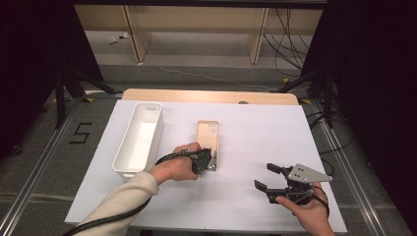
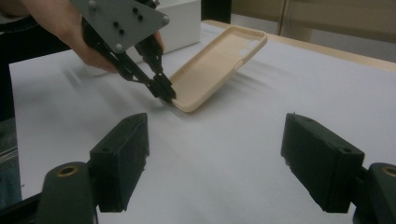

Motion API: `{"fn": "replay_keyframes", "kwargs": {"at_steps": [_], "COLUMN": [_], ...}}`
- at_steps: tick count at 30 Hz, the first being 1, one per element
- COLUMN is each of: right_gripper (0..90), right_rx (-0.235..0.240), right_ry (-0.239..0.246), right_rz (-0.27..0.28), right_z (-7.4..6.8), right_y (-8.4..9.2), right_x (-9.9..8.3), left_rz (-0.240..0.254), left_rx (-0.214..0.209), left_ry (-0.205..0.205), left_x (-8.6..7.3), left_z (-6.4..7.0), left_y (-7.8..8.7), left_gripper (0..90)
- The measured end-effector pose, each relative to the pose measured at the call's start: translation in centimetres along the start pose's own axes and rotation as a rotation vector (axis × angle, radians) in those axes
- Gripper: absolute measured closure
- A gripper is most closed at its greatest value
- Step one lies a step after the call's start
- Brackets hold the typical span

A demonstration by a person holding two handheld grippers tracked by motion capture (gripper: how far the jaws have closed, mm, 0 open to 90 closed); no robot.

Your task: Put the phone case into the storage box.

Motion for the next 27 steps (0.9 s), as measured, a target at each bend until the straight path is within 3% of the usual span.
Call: {"fn": "replay_keyframes", "kwargs": {"at_steps": [3, 5, 6, 8, 14, 16, 19, 20, 21, 22, 23, 26, 27], "right_gripper": [24.7, 25.2, 25.4, 25.8, 28.3, 29.6, 30.7, 30.8, 30.9, 31.2, 31.2, 31.7, 32.0], "right_rx": [-0.022, -0.042, -0.033, -0.038, -0.042, -0.055, -0.031, -0.052, -0.041, -0.032, -0.023, -0.004, -0.003], "right_ry": [0.009, 0.026, 0.006, 0.008, -0.034, -0.034, -0.059, -0.049, -0.054, -0.095, -0.082, -0.116, -0.108], "right_rz": [-0.043, -0.023, -0.037, 0.006, -0.001, -0.017, -0.013, -0.048, -0.005, -0.037, -0.011, -0.019, -0.021], "right_z": [0.1, 0.3, 0.3, 0.4, 0.8, 1.0, 1.4, 1.6, 1.8, 1.8, 2.0, 2.4, 2.6], "right_y": [0.4, 0.3, 0.3, -0.1, -1.2, -1.9, -3.6, -3.8, -4.5, -4.9, -5.5, -7.2, -7.6], "right_x": [0.1, 0.2, 0.2, 0.3, 1.2, 1.5, 2.1, 2.5, 2.6, 3.1, 3.2, 3.9, 4.0], "left_rz": [0.004, 0.006, 0.007, 0.014, 0.034, 0.038, 0.051, 0.053, 0.052, 0.062, 0.059, 0.067, 0.067], "left_rx": [0.013, 0.022, 0.027, 0.029, 0.031, 0.032, 0.042, 0.044, 0.041, 0.046, 0.04, 0.058, 0.055], "left_ry": [-0.01, -0.012, -0.019, -0.018, -0.036, -0.045, -0.063, -0.067, -0.076, -0.074, -0.08, -0.096, -0.104], "left_x": [0.1, 0.2, 0.2, 0.3, 0.9, 1.1, 1.5, 1.6, 1.7, 1.8, 1.9, 2.2, 2.4], "left_z": [0.1, 0.2, 0.2, 0.4, 1.4, 1.7, 2.3, 2.4, 2.6, 2.8, 2.9, 3.2, 3.2], "left_y": [0.4, 0.7, 0.9, 1.2, 2.2, 2.5, 3.0, 3.1, 3.2, 3.3, 3.4, 3.8, 3.8], "left_gripper": [87.8, 87.8, 87.7, 87.8, 87.8, 87.8, 87.8, 87.8, 87.8, 87.8, 87.8, 87.8, 87.8]}}
Point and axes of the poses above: each handheld gripper's, and its own axes: y roughly backward along the jaws, x roughly out of its top, z roughly to its right, the point moved 1 cm from there along -y, roughly forward along the jaws, and after that the axes turned 2 degrees about -y, right-handed, at the moved point
